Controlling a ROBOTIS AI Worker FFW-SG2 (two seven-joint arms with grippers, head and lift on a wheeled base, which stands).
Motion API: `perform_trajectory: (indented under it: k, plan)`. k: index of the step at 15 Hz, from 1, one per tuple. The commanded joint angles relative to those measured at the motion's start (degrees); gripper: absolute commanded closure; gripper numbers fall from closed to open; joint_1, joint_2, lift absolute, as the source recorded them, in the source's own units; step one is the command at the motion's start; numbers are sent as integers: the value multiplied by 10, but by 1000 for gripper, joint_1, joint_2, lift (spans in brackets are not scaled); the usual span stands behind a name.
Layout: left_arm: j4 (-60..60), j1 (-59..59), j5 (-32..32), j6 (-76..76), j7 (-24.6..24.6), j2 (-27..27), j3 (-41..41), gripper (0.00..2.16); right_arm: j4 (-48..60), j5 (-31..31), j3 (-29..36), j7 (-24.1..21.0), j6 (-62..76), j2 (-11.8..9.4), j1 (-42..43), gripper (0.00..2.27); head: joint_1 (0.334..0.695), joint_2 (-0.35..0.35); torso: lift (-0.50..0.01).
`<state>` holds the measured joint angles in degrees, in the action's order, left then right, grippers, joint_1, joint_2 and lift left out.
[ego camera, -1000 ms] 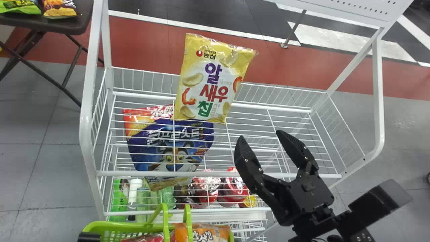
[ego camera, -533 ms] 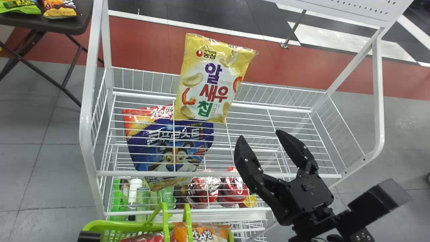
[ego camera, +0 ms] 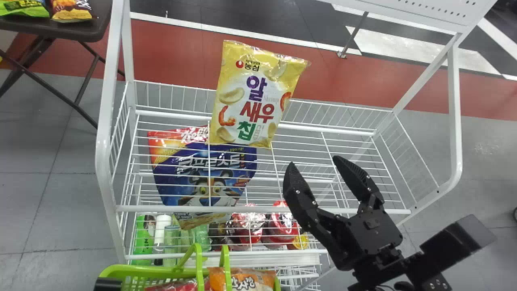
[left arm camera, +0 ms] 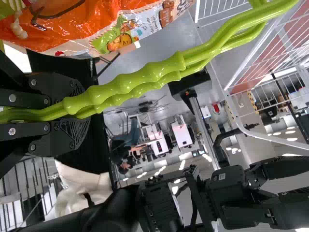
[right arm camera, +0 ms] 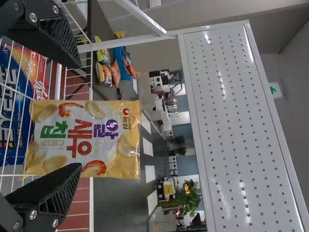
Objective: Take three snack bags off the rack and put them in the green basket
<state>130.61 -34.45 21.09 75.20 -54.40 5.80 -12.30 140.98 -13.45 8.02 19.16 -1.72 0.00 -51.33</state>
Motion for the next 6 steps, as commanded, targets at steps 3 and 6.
perform_trajectory:
  k: [3, 6]
  plan:
    - [0, 0, 0, 0, 0, 0, 0, 1234, 1, -3, 2, 1, 2, 1, -3, 90, 695, -350, -22]
    - [1, 0, 0, 2, 0, 1, 0, 1234, 2, -4, 4, 1, 2, 1, -6, 90, 695, -350, -22]
